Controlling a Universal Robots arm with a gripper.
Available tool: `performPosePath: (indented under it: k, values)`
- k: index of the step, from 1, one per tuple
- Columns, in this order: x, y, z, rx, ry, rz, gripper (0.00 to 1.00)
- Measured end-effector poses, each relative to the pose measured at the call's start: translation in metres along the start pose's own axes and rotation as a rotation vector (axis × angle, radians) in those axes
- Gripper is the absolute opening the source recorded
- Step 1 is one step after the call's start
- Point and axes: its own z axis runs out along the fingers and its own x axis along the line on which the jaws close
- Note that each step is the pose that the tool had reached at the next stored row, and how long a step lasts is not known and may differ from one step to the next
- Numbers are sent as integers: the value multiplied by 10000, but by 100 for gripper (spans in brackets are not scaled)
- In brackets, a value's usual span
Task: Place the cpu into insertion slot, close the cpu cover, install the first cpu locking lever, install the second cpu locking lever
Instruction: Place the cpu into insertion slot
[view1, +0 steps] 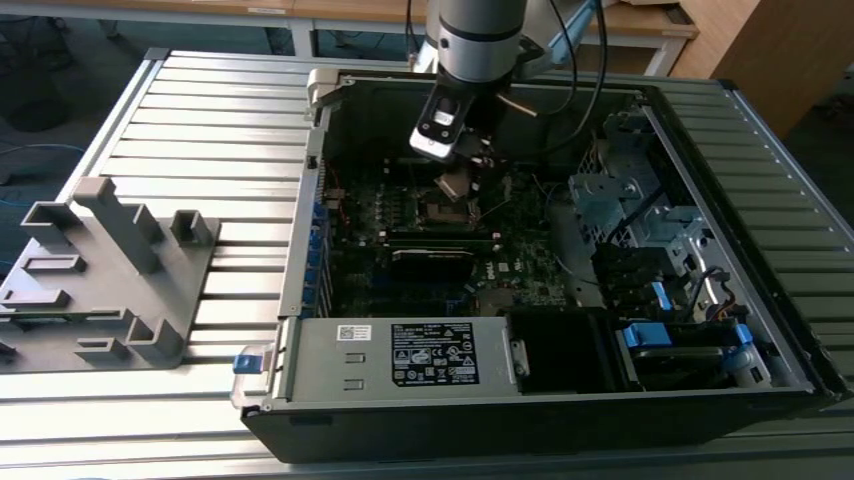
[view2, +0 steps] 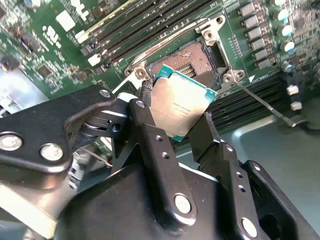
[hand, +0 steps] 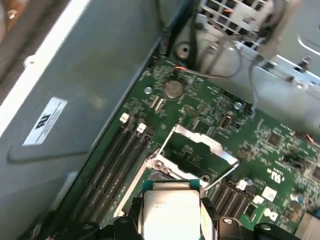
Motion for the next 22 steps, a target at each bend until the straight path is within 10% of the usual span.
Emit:
performPosePath:
  k: [22]
  values:
    - [-1,-4,47,-63,-359,3972,54]
